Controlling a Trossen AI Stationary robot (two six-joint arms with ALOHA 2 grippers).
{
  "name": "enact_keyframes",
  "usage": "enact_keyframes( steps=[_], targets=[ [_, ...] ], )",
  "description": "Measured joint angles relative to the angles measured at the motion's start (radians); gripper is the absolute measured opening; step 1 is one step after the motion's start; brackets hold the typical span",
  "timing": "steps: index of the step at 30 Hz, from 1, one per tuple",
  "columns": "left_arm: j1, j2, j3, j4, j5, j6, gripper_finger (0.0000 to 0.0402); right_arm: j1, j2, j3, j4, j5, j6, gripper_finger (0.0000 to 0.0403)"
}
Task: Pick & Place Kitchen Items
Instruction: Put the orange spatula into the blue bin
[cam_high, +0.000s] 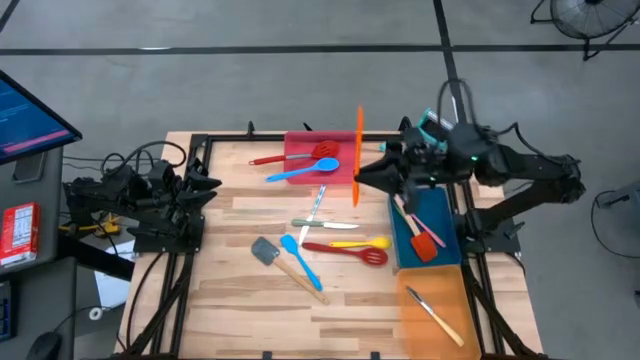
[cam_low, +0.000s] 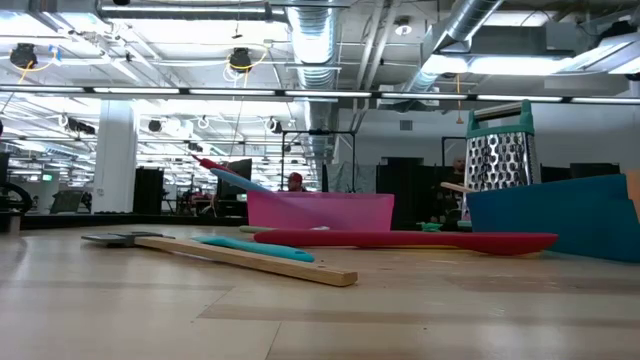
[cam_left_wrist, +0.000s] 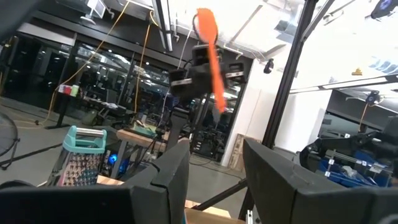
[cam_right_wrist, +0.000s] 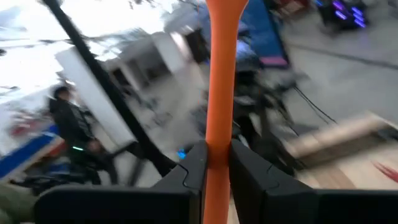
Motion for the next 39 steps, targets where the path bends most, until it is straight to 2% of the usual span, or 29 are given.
enact_keyframes(
  steps=[11,15,28,39],
  targets=[
    [0.0,0.0,0.0,0.0,0.0,0.059,0.0136,-0.147,0.015,-0.001,-0.502,-0.005,0.113,0.0047],
    [0.0,0.0,0.0,0.0,0.0,0.06,0.0136,-0.16,0.011,0.0,-0.58,-0.006,0.113,0.0047],
    [0.0,0.0,0.0,0.001,0.0,0.06,0.0136,-0.162,0.012,0.0,-0.603,-0.011,0.123,0.0047],
    [0.0,0.0,0.0,0.001,-0.01,0.057,0.0136,-0.132,0.04,-0.001,-1.01,0.083,0.378,0.0047]
  ],
)
